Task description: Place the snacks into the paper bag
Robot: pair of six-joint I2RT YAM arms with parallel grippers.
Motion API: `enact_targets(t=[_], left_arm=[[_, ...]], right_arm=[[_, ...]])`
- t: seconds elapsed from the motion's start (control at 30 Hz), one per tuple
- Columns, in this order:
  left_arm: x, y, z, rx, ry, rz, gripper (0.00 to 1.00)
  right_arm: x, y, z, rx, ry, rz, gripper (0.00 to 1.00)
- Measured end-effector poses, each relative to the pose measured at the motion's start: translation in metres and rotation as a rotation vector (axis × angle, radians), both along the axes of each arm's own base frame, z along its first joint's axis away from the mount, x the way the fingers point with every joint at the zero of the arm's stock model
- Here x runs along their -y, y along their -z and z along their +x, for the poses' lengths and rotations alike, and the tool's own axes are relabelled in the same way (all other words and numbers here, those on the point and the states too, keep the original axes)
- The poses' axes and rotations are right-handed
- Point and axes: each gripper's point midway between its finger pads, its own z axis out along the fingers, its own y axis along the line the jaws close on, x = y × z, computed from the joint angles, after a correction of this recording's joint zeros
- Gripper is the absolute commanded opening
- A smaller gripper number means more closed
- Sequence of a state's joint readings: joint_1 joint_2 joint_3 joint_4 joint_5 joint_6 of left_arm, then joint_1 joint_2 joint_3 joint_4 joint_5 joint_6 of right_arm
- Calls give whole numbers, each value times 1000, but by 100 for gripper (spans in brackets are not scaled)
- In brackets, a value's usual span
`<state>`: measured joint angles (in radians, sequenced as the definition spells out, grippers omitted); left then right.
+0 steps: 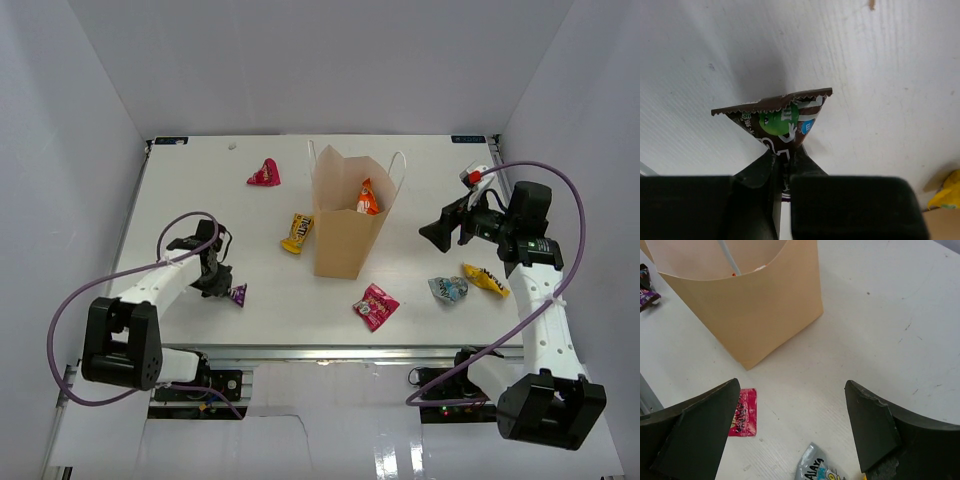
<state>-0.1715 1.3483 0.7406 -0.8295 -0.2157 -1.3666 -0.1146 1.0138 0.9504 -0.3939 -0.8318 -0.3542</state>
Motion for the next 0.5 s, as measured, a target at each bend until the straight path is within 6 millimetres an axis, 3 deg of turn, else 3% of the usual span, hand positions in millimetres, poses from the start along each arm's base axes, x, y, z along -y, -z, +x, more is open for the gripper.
enact_targets(t=[0.13, 0.23, 0.37, 0.5], left_arm=[[3, -19, 11, 64, 53, -9, 5], [9, -54, 33, 178, 134, -16, 0], [30, -133, 80, 463, 324, -52, 0], [69, -222, 110, 774, 561, -93, 0]], right_arm=[[4, 7, -1, -16, 13, -10, 91], [6, 9, 1, -18, 17, -15, 91], [8, 16, 5, -38, 21, -19, 91], [11, 25, 9, -55, 31, -36, 91]])
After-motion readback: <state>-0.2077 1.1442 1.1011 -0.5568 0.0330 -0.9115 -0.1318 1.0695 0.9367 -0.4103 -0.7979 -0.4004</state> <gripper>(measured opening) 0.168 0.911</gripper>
